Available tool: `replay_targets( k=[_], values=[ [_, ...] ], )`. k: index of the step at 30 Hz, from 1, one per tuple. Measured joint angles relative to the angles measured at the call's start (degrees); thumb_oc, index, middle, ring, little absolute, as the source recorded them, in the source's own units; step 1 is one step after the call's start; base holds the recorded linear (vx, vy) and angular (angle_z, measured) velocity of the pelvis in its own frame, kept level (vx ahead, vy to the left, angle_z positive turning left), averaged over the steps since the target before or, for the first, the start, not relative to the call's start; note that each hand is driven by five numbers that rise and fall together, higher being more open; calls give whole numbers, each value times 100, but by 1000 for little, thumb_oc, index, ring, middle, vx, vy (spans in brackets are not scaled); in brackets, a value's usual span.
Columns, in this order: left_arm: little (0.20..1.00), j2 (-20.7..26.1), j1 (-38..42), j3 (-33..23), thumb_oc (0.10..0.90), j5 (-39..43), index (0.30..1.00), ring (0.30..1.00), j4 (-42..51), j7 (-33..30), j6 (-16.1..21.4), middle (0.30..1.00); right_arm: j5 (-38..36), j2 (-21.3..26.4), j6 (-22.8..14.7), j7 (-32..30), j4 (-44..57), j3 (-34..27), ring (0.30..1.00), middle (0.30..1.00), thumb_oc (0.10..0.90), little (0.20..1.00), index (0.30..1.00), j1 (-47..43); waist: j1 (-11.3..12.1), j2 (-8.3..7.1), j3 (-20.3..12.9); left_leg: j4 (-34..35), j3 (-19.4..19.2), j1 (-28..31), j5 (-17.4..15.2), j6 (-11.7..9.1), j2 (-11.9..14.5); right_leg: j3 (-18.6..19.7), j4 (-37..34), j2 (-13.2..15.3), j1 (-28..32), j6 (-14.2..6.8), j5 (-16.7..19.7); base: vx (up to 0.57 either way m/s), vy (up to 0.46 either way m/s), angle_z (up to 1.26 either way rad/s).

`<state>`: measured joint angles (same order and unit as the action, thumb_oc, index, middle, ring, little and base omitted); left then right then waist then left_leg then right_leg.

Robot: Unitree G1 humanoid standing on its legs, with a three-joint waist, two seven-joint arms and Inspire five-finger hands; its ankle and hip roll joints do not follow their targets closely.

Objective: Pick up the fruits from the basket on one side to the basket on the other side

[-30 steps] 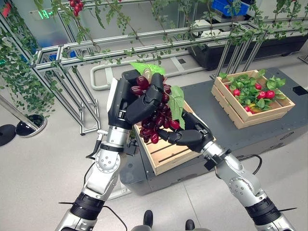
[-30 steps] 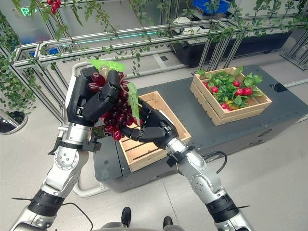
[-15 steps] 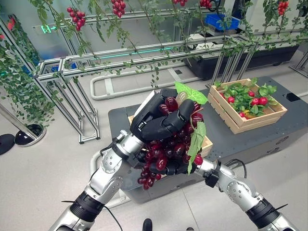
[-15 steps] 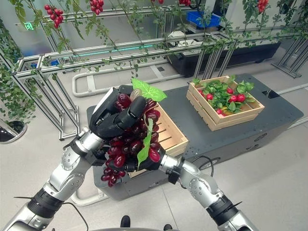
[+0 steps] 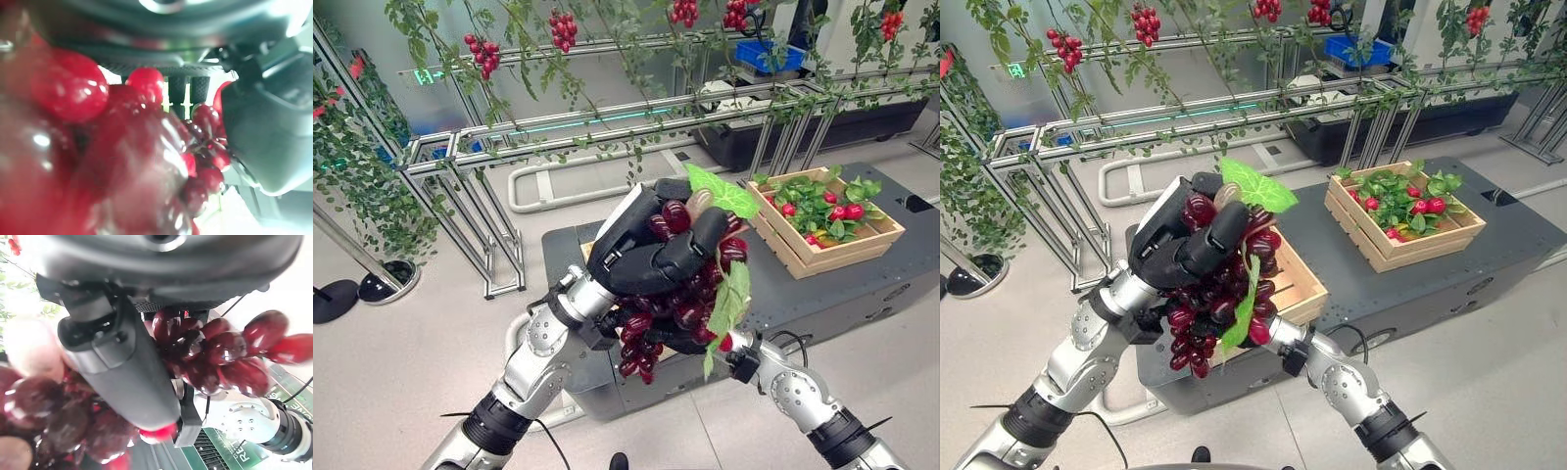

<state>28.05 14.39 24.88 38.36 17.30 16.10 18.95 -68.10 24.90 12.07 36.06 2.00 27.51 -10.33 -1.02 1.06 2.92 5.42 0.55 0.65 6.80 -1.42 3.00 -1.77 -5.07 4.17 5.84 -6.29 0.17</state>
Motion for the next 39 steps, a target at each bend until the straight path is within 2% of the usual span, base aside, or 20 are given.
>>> replay_targets(
  k=[5, 12, 15, 17, 18, 20, 21, 22, 26, 31, 34, 39],
  values=[
    [300, -49, 0, -2, 400, -48, 300, 300, 24, -6, 0, 300, 1, -17, -18, -96, -17, -12, 300, 300, 400, 300, 300, 43, 9, 13, -14, -3, -11, 0, -2, 3, 1, 6, 0, 1, -5, 0, 0, 0, 0, 0],
    [300, -11, -3, -8, 400, -962, 300, 300, 35, -409, 130, 300, -2, -116, -18, -238, -17, -19, 300, 300, 400, 300, 300, 209, 12, 14, -15, 5, -57, 3, -9, 8, 4, 44, 0, 4, -20, -1, 0, 3, -9, -2],
    [300, 33, -58, -313, 400, -1650, 300, 300, -89, -923, 317, 300, -9, -120, -68, -239, -11, -143, 300, 300, 400, 300, 300, 401, 6, 16, -16, 6, -70, 7, -18, 18, 12, 74, -1, -1, -30, -1, 0, 1, -43, -5],
    [300, 150, -193, -737, 400, -2175, 300, 300, -247, -1413, 471, 300, -10, -130, -146, -288, -10, -408, 300, 300, 400, 300, 300, 660, -9, 16, -16, 6, -80, 4, -23, 15, 18, 85, -2, -4, -40, 0, 0, -1, -45, -3],
    [436, 204, -239, -849, 491, -2298, 436, 436, -284, -1537, 493, 436, -10, -131, -162, -321, -11, -472, 300, 300, 400, 300, 300, 702, -16, 16, -16, 6, -81, 3, -25, 16, 18, 86, -2, -3, -42, 0, 0, -2, -63, -2],
    [495, 341, -482, -1238, 530, -2774, 495, 495, -334, -1893, 576, 495, -7, -101, -282, -355, -9, -712, 300, 300, 400, 300, 300, 867, -30, 8, -21, 6, -90, -15, -39, 0, 26, 95, -2, -9, -68, 1, -1, -4, -71, -2],
    [554, 406, -560, -1308, 569, -2907, 554, 554, -348, -2016, 590, 554, -7, -110, -367, -360, -8, -760, 300, 300, 400, 300, 300, 901, -40, 7, -21, 6, -92, -30, -40, -2, 31, 97, -2, -14, -84, 2, -1, -6, -84, -3],
    [900, 464, -641, -1369, 800, -3085, 900, 900, -400, -2132, 607, 900, -7, -111, -397, -360, -7, -854, 300, 300, 400, 300, 300, 925, -46, 7, -21, 6, -97, -50, -37, 1, 34, 102, -2, -17, -107, 2, -1, -10, -98, -2],
    [900, 460, -1036, -1767, 800, -3470, 900, 900, -579, -2615, 770, 900, -8, -146, -584, -517, -7, -1245, 300, 300, 400, 300, 300, 1139, -59, 2, -23, -29, -107, -88, -16, -23, 41, 109, -3, -26, -150, 2, -1, -19, -129, -1],
    [900, 225, -1215, -2388, 800, -3396, 900, 900, -777, -3287, 840, 900, -6, -286, -874, -848, -72, -1806, 300, 300, 400, 300, 300, 1525, -117, -52, -39, -31, -126, -150, -9, -51, 86, 124, -4, -89, -223, 16, -9, -34, -160, -3],
    [900, -4, -1228, -2399, 800, -3123, 900, 900, -784, -3358, 977, 900, 25, -339, -1057, -907, -181, -1879, 300, 300, 400, 300, 300, 1548, -133, -110, -40, -31, -181, -161, -25, -90, 151, 147, -3, -148, -255, 48, -28, -28, -121, -6],
    [900, -91, -1233, -2250, 800, -2885, 900, 900, -808, -3251, 1017, 900, 91, -338, -1090, -932, -185, -1879, 300, 300, 400, 300, 300, 1547, -112, -158, -40, -33, -216, -171, -43, -150, 212, 290, -4, -229, -368, 125, -11, 14, 28, -14]
  ],
)
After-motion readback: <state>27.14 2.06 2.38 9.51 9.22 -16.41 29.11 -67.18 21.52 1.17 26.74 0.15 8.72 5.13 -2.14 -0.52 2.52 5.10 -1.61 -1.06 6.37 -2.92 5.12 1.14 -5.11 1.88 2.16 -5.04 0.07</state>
